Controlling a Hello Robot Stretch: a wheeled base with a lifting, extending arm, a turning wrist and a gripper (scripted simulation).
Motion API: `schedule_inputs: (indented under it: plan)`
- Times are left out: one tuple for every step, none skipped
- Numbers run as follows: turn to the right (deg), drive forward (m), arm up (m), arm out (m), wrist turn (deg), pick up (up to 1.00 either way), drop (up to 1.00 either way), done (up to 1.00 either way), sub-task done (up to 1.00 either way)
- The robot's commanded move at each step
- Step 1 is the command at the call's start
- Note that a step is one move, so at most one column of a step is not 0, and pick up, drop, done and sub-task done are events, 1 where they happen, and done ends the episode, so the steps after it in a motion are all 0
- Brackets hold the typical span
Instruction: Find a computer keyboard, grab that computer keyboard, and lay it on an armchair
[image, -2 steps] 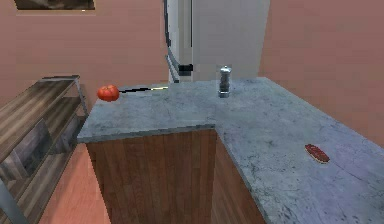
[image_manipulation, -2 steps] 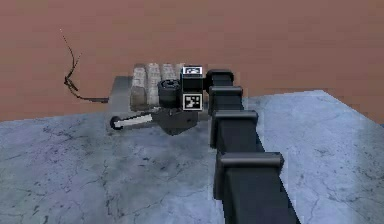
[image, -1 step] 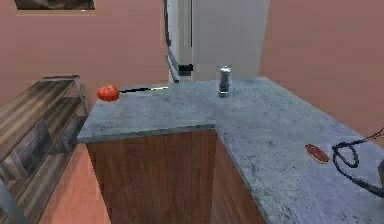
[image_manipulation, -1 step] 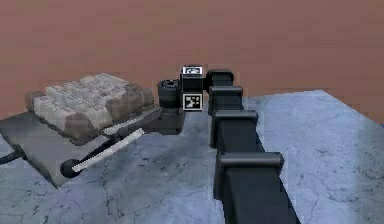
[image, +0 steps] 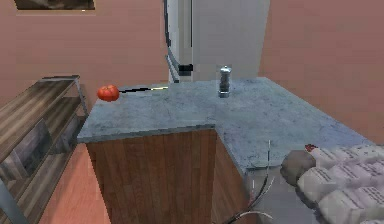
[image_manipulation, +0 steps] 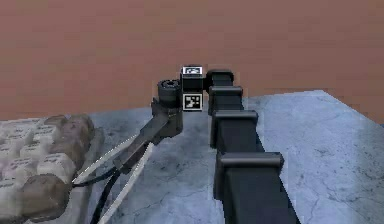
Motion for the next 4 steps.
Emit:
schedule_inputs:
  plan:
    - [0.0, 0.00, 0.00, -0.20, 0.0, 0.00, 0.00, 0.00, 0.00]
    - [-45.0, 0.00, 0.00, 0.00, 0.0, 0.00, 0.00, 0.00, 0.00]
    - [-33.0, 0.00, 0.00, 0.00, 0.0, 0.00, 0.00, 0.00, 0.00]
    - [0.0, 0.15, 0.00, 0.00, 0.0, 0.00, 0.00, 0.00, 0.00]
